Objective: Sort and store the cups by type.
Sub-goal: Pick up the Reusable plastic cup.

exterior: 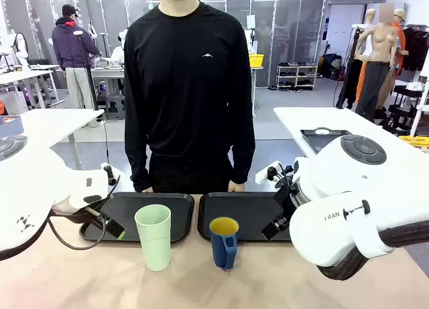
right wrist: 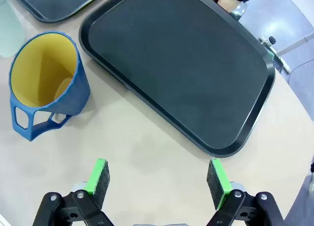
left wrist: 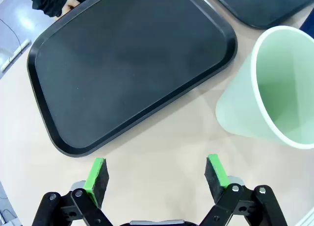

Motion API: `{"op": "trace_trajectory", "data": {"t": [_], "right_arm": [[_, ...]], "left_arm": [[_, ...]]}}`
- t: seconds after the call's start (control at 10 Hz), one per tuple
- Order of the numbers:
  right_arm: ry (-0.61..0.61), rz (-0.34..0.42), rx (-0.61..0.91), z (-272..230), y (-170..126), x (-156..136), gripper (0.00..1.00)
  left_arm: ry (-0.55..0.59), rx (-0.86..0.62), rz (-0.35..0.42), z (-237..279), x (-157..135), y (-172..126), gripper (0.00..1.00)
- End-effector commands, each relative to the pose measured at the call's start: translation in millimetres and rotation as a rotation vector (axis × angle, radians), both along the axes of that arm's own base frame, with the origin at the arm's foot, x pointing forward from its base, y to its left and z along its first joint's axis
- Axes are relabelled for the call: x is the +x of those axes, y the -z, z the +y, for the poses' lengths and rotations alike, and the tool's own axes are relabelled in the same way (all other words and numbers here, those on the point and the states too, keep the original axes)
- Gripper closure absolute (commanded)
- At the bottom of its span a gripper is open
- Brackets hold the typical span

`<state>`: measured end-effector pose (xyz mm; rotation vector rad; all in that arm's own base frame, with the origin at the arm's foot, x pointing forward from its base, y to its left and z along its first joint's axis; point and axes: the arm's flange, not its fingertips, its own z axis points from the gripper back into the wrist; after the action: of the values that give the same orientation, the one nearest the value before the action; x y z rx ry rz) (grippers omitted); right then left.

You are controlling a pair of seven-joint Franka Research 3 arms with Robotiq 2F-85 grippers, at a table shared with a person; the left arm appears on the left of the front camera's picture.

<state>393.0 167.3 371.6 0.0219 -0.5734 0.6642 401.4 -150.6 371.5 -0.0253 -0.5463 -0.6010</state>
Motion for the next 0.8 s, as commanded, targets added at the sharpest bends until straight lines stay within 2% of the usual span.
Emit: {"op": "trace_trajectory", "data": {"t": [0.0, 0.7], "right_arm": [[0.000, 0.000, 0.000, 0.0, 0.0, 0.0, 0.00], [0.000, 0.000, 0.000, 0.0, 0.0, 0.0, 0.00]], "left_arm": [[0.000, 0.000, 0.000, -0.2, -0.1, 0.0, 0.00], [0.000, 0.000, 0.000, -0.2, -0.1, 0.0, 0.00]]}}
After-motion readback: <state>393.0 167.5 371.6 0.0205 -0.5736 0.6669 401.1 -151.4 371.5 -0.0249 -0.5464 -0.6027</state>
